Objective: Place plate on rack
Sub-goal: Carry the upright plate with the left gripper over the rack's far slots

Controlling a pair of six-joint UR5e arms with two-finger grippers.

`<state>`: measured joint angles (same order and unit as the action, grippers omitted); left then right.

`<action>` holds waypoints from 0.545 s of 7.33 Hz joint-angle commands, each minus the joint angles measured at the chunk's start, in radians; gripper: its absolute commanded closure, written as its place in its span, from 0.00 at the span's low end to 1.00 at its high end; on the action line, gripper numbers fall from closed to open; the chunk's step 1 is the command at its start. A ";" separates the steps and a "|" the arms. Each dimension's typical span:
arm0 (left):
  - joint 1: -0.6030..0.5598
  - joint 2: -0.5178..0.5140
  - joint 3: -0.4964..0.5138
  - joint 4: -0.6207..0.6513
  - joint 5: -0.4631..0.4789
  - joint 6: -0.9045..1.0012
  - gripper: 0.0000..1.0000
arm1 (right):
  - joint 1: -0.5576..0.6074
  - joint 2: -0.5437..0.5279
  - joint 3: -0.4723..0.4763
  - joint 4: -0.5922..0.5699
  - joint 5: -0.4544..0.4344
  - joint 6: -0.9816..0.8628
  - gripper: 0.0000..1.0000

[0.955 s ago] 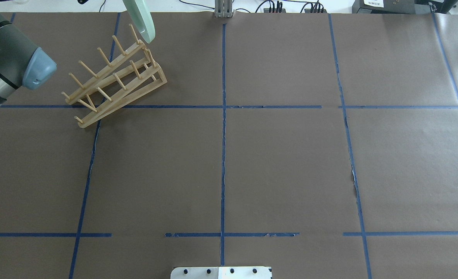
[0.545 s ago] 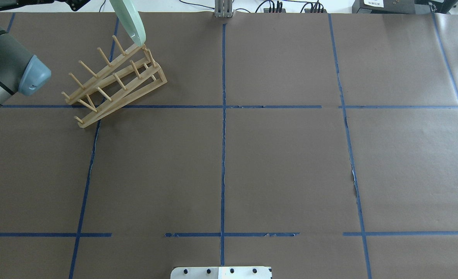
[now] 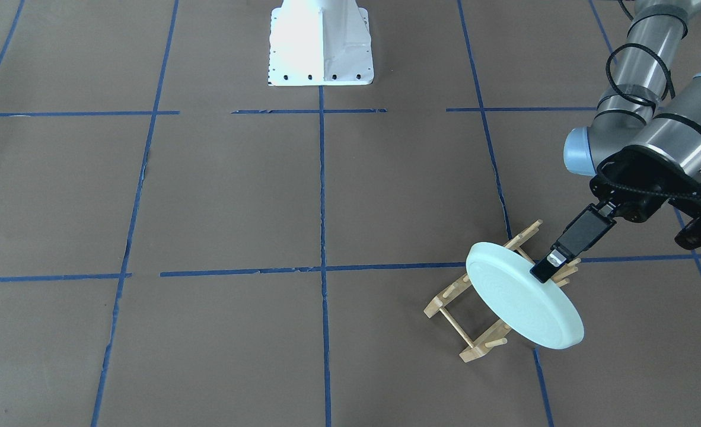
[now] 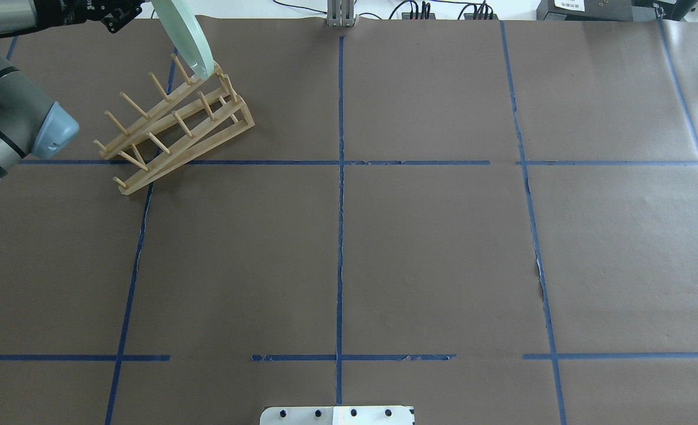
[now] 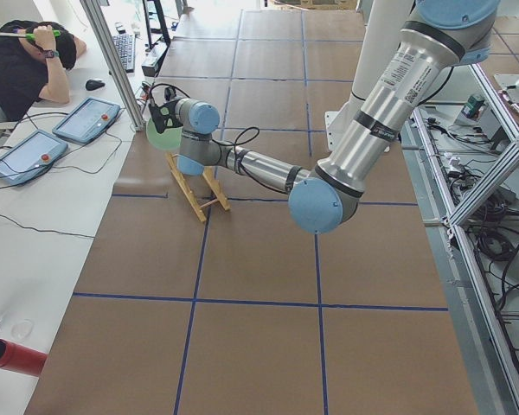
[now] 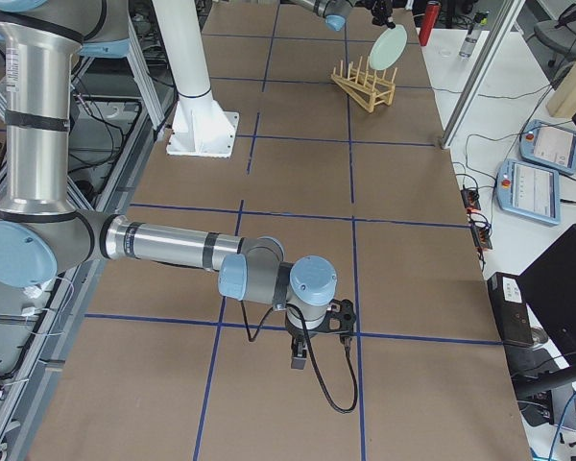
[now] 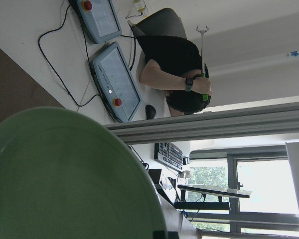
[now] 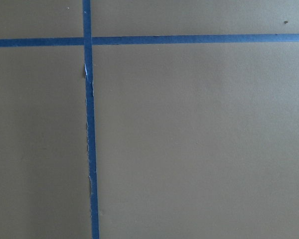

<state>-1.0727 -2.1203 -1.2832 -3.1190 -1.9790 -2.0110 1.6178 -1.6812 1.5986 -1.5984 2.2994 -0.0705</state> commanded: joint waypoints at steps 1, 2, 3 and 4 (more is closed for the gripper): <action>0.034 0.000 0.011 0.000 0.025 0.009 1.00 | -0.001 0.000 0.000 0.000 0.000 0.000 0.00; 0.048 0.000 0.016 0.000 0.044 0.011 1.00 | -0.001 0.000 0.001 0.000 0.000 0.000 0.00; 0.063 0.002 0.025 0.000 0.052 0.011 1.00 | -0.001 0.000 0.000 0.000 0.000 0.000 0.00; 0.072 0.002 0.030 0.000 0.052 0.035 1.00 | 0.001 0.000 0.001 0.000 0.000 0.000 0.00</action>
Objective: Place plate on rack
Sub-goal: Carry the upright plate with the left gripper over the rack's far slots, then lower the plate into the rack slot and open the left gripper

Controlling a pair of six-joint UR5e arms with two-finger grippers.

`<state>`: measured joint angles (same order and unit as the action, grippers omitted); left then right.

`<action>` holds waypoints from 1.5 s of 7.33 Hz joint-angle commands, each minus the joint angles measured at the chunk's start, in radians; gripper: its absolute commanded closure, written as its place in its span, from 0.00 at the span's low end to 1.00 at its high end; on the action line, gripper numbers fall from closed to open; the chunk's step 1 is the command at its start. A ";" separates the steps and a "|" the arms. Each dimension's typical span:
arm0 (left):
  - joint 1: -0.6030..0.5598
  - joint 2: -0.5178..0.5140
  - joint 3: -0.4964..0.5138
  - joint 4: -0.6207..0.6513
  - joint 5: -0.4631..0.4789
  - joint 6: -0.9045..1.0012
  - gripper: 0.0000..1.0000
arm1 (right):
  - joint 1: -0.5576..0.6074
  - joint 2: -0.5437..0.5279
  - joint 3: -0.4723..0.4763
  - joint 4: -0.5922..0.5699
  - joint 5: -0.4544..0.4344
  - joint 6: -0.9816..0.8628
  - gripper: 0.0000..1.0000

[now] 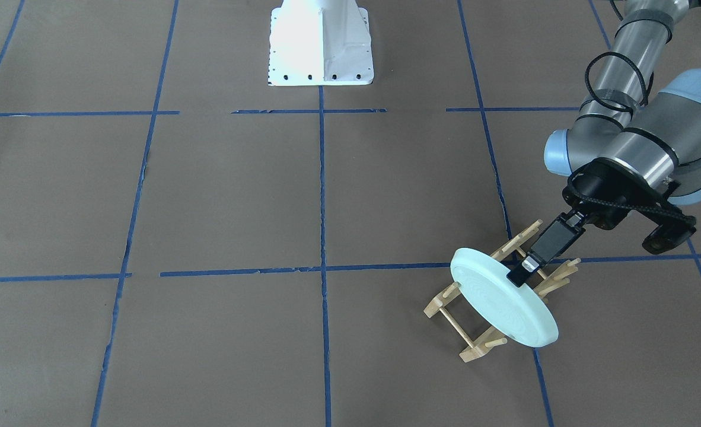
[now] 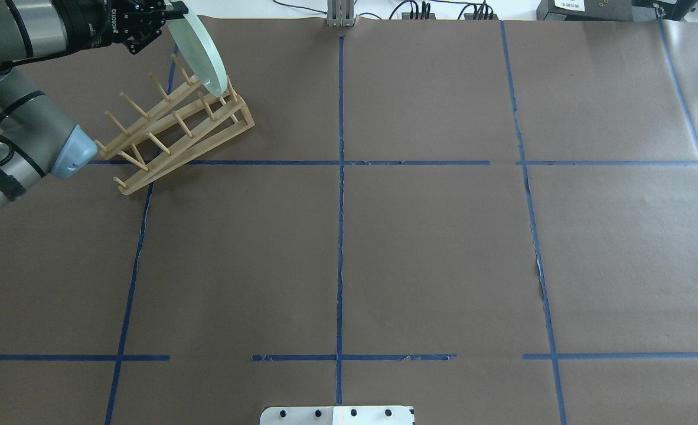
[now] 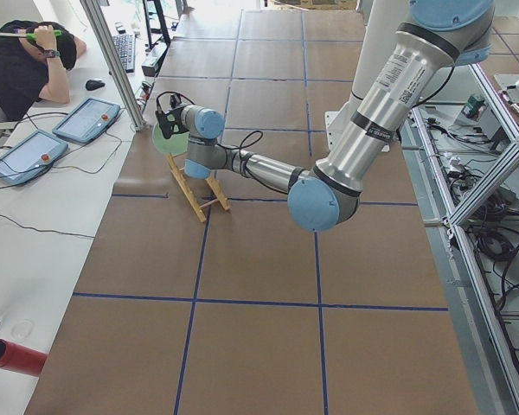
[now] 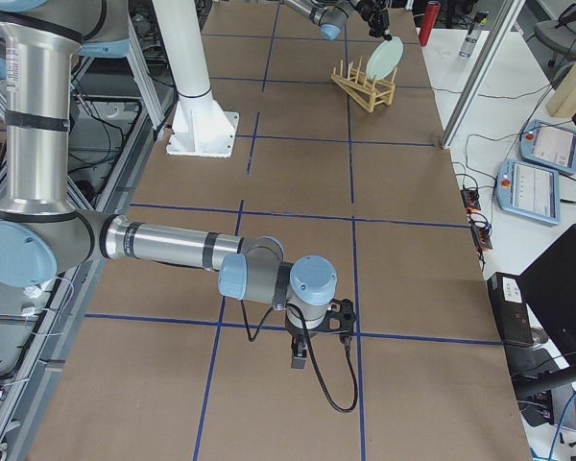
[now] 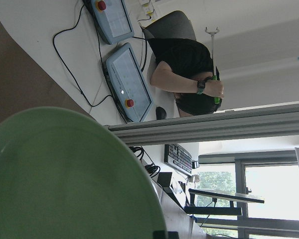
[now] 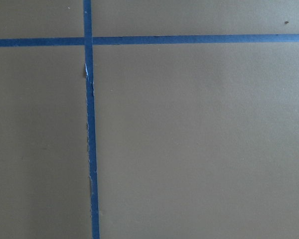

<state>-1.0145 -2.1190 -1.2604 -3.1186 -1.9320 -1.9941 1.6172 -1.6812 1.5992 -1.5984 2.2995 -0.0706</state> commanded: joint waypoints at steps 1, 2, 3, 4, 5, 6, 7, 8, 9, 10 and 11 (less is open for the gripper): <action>0.014 0.005 0.015 0.000 0.005 0.020 1.00 | 0.000 0.000 -0.001 0.000 0.000 0.000 0.00; 0.014 0.008 0.030 0.002 0.005 0.029 1.00 | 0.001 0.000 0.001 0.000 0.000 0.000 0.00; 0.014 0.008 0.038 0.002 0.005 0.035 0.99 | 0.000 0.000 -0.001 0.000 0.000 0.000 0.00; 0.014 0.010 0.038 0.003 0.005 0.037 0.62 | 0.000 0.000 0.001 0.000 0.000 0.000 0.00; 0.014 0.010 0.038 0.003 0.007 0.035 0.27 | 0.001 0.000 -0.001 0.000 0.000 0.000 0.00; 0.014 0.010 0.033 0.005 0.005 0.035 0.00 | 0.000 0.000 0.001 0.000 0.000 0.000 0.00; 0.014 0.010 0.029 0.009 -0.004 0.037 0.00 | 0.001 0.000 0.001 0.000 0.000 0.000 0.00; 0.007 0.010 0.010 0.049 -0.043 0.060 0.00 | 0.000 0.000 0.001 0.000 0.000 0.000 0.00; -0.007 0.039 -0.043 0.168 -0.161 0.146 0.00 | 0.000 0.000 -0.001 0.000 0.000 0.000 0.00; -0.033 0.094 -0.104 0.280 -0.262 0.279 0.00 | 0.000 0.000 0.001 0.000 0.000 0.000 0.00; -0.082 0.170 -0.193 0.442 -0.339 0.474 0.00 | 0.000 0.000 0.001 0.000 0.000 0.000 0.00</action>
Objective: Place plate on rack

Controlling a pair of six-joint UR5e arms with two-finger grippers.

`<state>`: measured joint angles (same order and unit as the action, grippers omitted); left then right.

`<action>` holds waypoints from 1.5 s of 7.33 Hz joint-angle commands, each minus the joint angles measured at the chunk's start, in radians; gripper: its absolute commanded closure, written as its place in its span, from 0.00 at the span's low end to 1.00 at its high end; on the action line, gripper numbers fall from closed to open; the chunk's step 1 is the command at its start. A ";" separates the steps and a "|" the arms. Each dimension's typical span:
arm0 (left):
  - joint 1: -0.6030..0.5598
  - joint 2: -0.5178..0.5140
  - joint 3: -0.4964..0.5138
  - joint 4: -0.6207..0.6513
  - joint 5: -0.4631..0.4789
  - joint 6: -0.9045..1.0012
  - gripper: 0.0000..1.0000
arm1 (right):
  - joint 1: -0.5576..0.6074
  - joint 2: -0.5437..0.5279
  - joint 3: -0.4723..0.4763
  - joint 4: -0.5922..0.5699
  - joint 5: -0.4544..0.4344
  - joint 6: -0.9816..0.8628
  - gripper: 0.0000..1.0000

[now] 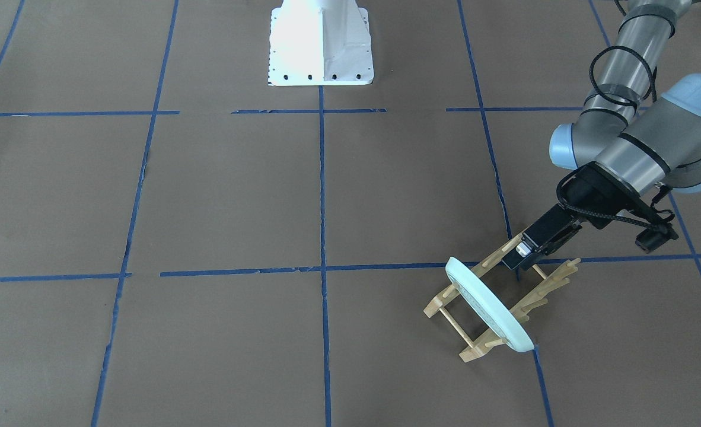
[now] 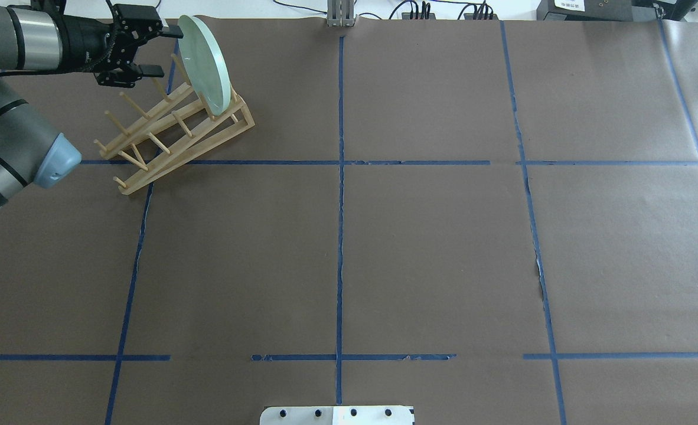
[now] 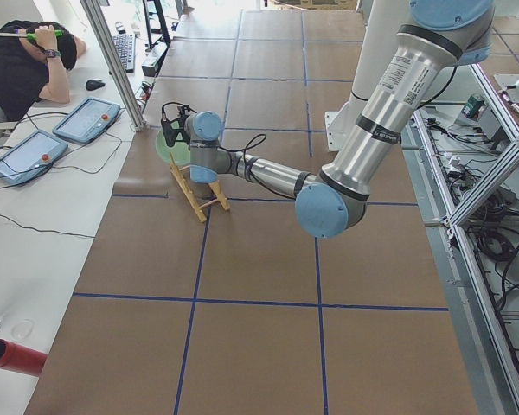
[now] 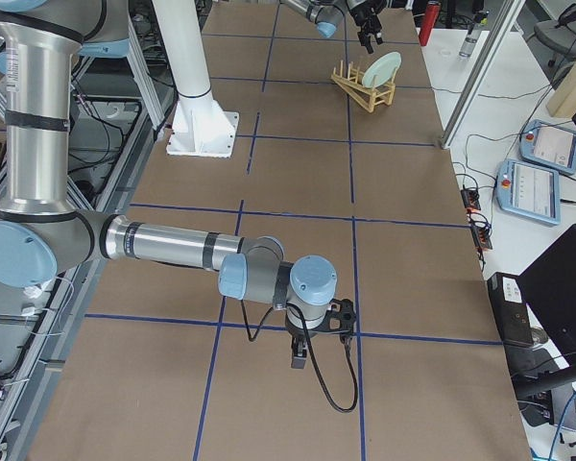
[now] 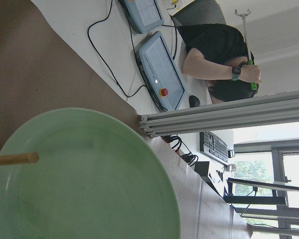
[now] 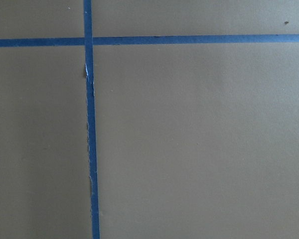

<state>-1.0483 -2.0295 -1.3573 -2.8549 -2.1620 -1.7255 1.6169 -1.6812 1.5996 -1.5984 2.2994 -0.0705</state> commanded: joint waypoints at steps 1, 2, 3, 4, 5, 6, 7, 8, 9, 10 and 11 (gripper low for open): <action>-0.099 0.116 -0.164 0.395 -0.131 0.410 0.00 | 0.001 0.000 -0.001 0.000 0.000 0.000 0.00; -0.110 0.189 -0.224 0.615 -0.118 0.663 0.00 | 0.001 0.000 0.000 0.000 0.000 0.000 0.00; -0.151 0.239 -0.256 0.753 -0.116 0.902 0.00 | 0.001 0.000 -0.001 0.000 0.000 0.000 0.00; -0.220 0.291 -0.269 0.838 -0.114 1.166 0.00 | 0.000 0.000 0.000 0.000 0.000 0.000 0.00; -0.305 0.336 -0.266 0.927 -0.114 1.433 0.00 | 0.000 0.000 0.000 0.000 0.000 0.000 0.00; -0.399 0.357 -0.266 1.019 -0.101 1.641 0.00 | 0.001 0.000 0.000 0.000 0.000 0.000 0.00; -0.471 0.377 -0.258 1.098 -0.070 1.831 0.00 | 0.001 0.000 -0.001 0.000 0.000 0.000 0.00; -0.511 0.376 -0.253 1.228 -0.064 1.985 0.00 | 0.000 0.000 0.000 0.000 0.000 0.000 0.00; -0.545 0.382 -0.253 1.326 -0.067 2.096 0.00 | 0.000 0.000 -0.001 0.000 0.000 0.000 0.00; -0.564 0.396 -0.246 1.335 -0.085 2.091 0.00 | 0.000 0.000 -0.001 0.000 0.000 0.000 0.00; -0.591 0.423 -0.243 1.320 -0.137 2.022 0.00 | 0.000 0.000 0.000 0.000 0.000 0.000 0.00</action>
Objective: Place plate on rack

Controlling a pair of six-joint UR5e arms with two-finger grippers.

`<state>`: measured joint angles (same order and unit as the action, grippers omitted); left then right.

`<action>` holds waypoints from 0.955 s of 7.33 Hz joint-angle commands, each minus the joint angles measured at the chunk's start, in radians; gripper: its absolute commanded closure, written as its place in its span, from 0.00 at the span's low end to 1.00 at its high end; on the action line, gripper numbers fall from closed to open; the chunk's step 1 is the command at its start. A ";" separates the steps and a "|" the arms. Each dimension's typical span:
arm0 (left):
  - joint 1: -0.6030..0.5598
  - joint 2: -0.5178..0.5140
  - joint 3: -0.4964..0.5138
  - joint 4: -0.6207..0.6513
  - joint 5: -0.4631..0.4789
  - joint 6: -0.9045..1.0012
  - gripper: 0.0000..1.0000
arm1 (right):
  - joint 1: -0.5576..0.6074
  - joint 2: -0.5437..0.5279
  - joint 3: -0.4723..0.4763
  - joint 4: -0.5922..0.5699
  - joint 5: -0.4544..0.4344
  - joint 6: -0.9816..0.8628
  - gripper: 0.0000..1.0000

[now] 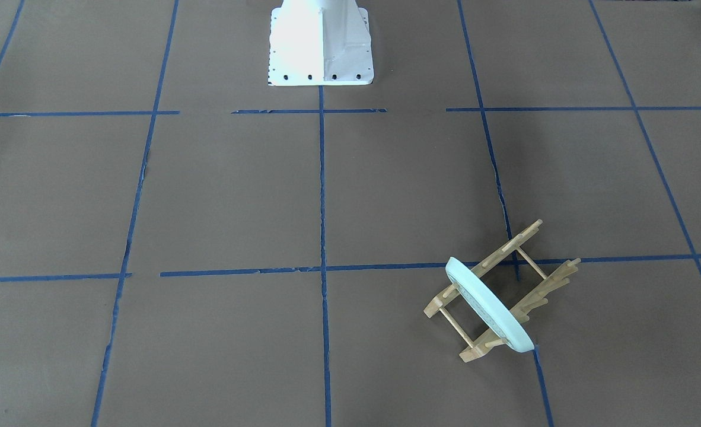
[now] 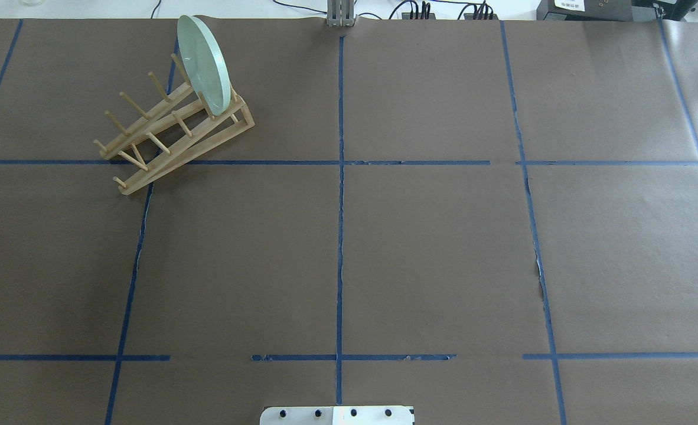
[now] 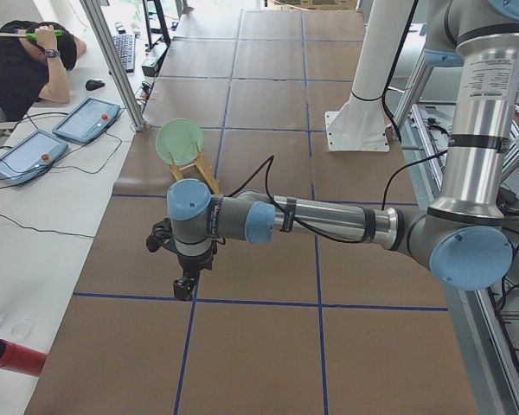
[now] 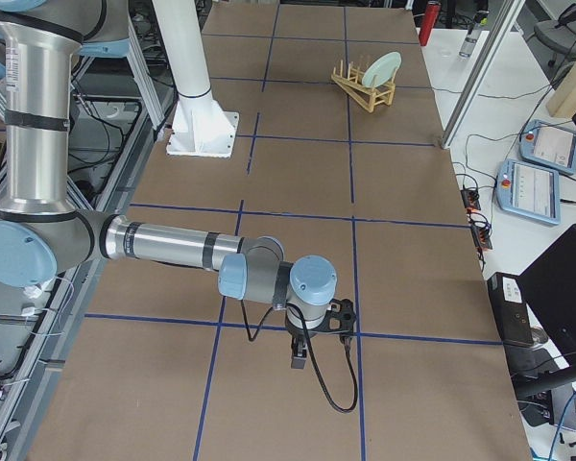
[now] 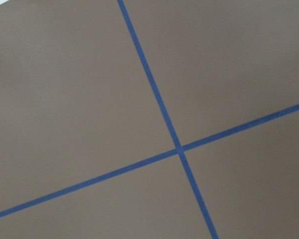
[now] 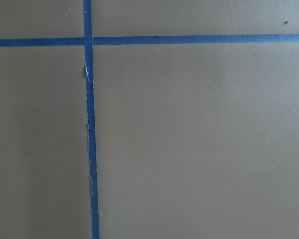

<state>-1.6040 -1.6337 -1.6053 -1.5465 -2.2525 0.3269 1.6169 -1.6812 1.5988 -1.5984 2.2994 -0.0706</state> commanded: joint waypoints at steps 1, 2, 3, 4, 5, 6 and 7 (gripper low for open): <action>-0.036 0.028 0.007 0.009 -0.102 -0.123 0.00 | 0.000 0.000 0.000 0.000 0.000 0.000 0.00; -0.036 0.029 0.007 -0.004 -0.114 -0.174 0.00 | 0.000 0.000 0.000 0.000 0.000 0.000 0.00; -0.033 0.035 0.007 -0.027 -0.114 -0.187 0.00 | 0.000 0.000 0.000 0.000 0.000 0.000 0.00; -0.033 0.038 0.011 -0.050 -0.114 -0.183 0.00 | 0.000 0.000 0.000 0.000 0.000 0.000 0.00; -0.033 0.040 0.015 -0.085 -0.108 -0.181 0.00 | 0.001 0.000 0.001 0.000 0.000 0.000 0.00; -0.033 0.040 0.007 -0.092 -0.104 -0.180 0.00 | 0.001 0.000 0.001 0.000 0.000 0.000 0.00; -0.033 0.040 -0.001 -0.093 -0.102 -0.178 0.00 | 0.000 0.000 0.000 0.000 0.000 0.000 0.00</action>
<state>-1.6368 -1.5944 -1.5981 -1.6304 -2.3581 0.1472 1.6177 -1.6812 1.5994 -1.5984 2.2994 -0.0706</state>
